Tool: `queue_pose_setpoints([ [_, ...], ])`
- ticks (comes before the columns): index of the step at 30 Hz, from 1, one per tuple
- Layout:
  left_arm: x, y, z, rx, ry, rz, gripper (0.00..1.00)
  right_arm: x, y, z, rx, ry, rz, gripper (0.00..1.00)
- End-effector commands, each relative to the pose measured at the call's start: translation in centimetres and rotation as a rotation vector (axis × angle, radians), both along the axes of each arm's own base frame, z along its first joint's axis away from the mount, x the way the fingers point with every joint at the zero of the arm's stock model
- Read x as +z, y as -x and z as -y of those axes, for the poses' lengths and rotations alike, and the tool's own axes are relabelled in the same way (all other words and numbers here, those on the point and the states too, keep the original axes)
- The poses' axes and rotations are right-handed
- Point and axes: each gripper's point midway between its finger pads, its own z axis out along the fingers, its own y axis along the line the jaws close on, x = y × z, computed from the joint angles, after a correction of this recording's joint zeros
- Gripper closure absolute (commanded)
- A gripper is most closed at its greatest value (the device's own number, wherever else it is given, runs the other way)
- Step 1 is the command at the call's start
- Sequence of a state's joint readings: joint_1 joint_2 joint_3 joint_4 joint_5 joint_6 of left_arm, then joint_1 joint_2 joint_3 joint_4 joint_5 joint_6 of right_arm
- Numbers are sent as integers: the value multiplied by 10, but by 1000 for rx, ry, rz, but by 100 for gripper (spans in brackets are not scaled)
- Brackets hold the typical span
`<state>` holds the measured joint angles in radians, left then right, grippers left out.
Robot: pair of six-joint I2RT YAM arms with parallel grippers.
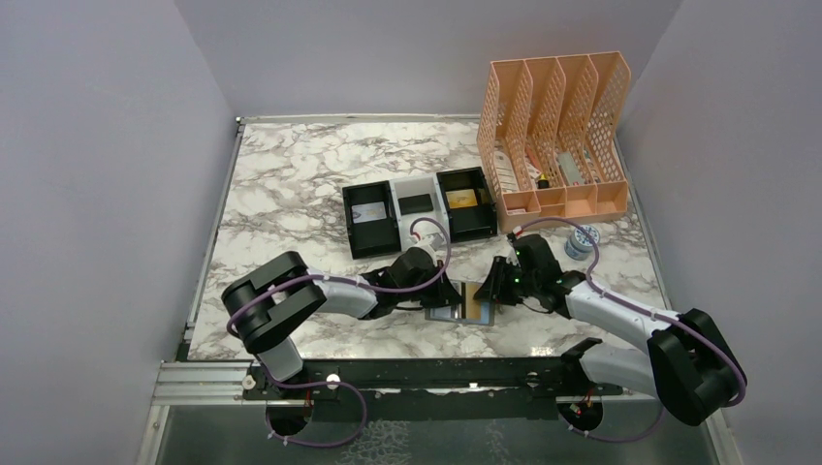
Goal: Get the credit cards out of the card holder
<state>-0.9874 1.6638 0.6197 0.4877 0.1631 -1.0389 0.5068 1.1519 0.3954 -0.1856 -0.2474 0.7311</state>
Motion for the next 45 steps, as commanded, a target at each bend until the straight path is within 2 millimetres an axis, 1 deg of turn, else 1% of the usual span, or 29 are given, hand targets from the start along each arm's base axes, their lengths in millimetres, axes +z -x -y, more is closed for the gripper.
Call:
queue_pose_setpoints([
  [1, 11, -5, -5, 26, 28, 32, 100, -18, 8, 16, -29, 84, -35, 71],
  [4, 10, -5, -10, 40, 23, 32, 100, -7, 6, 9, -3, 52, -13, 71],
  [6, 9, -4, -10, 35, 21, 31, 100, 8, 3, 0, 42, 1, 30, 71],
  [10, 10, -4, -5, 14, 28, 28, 100, 40, 1, -23, 142, -127, 114, 70],
  [12, 11, -4, -3, 12, 31, 29, 100, 45, 4, -32, 180, -182, 115, 69],
  [14, 12, -5, -2, 10, 32, 30, 100, 37, 5, -33, 173, -181, 74, 69],
  [17, 14, -6, 0, 8, 36, 33, 100, 8, 6, -17, 78, -71, -23, 69],
  [19, 14, -6, 1, 5, 38, 31, 99, -5, 7, -7, 46, -16, -47, 69],
  [22, 14, -5, 2, -3, 41, 28, 95, -14, 12, -4, 45, -7, -62, 68],
  [25, 13, -3, 7, -24, 53, 21, 88, -19, 17, -6, 49, -26, -81, 68],
  [29, 16, 1, 17, -65, 91, 3, 85, -22, 18, -6, 23, -42, -88, 68],
  [31, 11, 3, 19, -73, 95, -13, 85, -23, 17, -5, 18, -39, -86, 68],
  [34, 10, 2, 18, -59, 99, -11, 90, -22, 16, -4, 15, -30, -78, 68],
  [37, 8, -1, 12, -30, 89, -9, 99, -18, 12, -2, 9, -19, -54, 68],
  [38, 10, -1, 10, -20, 90, -4, 100, -16, 10, -1, 3, -14, -43, 68],
  [39, 15, -1, 8, -11, 98, 4, 100, -14, 8, 0, -2, -7, -32, 68],
  [45, 20, -2, -12, 48, 89, 34, 100, 4, -8, 3, -13, 25, 42, 68],
])
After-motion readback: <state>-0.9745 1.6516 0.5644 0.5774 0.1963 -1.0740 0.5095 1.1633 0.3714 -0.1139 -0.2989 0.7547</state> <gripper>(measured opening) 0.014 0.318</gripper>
